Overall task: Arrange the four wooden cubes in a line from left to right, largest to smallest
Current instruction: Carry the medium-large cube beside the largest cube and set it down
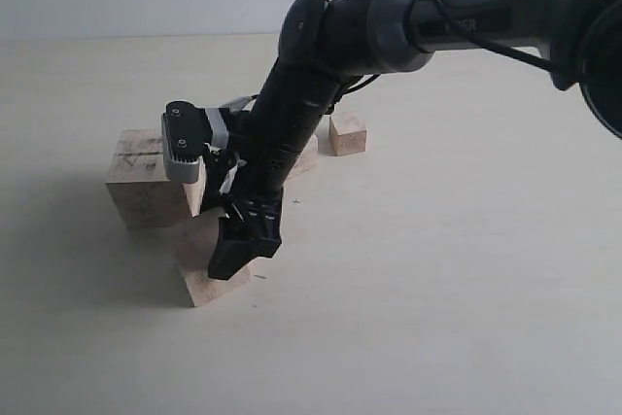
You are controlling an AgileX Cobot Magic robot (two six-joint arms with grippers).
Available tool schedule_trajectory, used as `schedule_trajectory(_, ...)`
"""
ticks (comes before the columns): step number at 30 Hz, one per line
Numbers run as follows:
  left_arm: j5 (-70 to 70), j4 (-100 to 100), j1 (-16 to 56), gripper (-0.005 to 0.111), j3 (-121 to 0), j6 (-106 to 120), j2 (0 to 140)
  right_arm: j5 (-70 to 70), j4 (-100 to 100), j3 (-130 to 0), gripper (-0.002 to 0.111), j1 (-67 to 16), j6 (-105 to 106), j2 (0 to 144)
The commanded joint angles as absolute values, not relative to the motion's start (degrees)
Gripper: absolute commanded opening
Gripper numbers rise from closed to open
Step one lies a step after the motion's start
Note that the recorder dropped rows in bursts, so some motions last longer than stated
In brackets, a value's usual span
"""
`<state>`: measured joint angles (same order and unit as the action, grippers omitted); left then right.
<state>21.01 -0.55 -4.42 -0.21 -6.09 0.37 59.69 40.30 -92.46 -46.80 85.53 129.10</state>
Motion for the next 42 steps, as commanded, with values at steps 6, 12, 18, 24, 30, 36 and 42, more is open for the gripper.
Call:
schedule_trajectory(6, 20.25, -0.69, -4.51, 0.0, 0.0, -6.22, 0.0, 61.62, 33.74, -92.35, 0.0, -46.56, 79.55, 128.46)
schedule_trajectory(12, 20.25, -0.69, -4.51, 0.0, 0.0, -6.22, 0.0, 59.11, 31.16, -92.35, 0.0, -44.12, 74.49, 128.18)
schedule_trajectory(18, 20.25, -0.69, -4.51, 0.0, 0.0, -6.22, 0.0, 53.39, 32.43, -92.35, 0.0, -40.9, 74.43, 128.18)
schedule_trajectory(24, 20.25, -0.69, -4.51, 0.0, 0.0, -6.22, 0.0, 47.86, 32.45, -95.38, 0.0, -40.48, 74.43, 128.95)
schedule_trajectory(30, 20.25, -0.69, -4.51, 0.0, 0.0, -6.22, 0.0, 53.71, 32.46, -103.41, 0.0, -40.6, 74.43, 132.26)
schedule_trajectory(36, 20.25, -0.69, -4.51, 0.0, 0.0, -6.22, 0.0, 57.3, 33.34, -105.48, 0.0, -40.6, 74.4, 134.51)
schedule_trajectory(42, 20.25, -0.69, -4.51, 0.0, 0.0, -6.22, 0.0, 58.12, 36.23, -105.48, 0.0, -40.68, 74.4, 134.81)
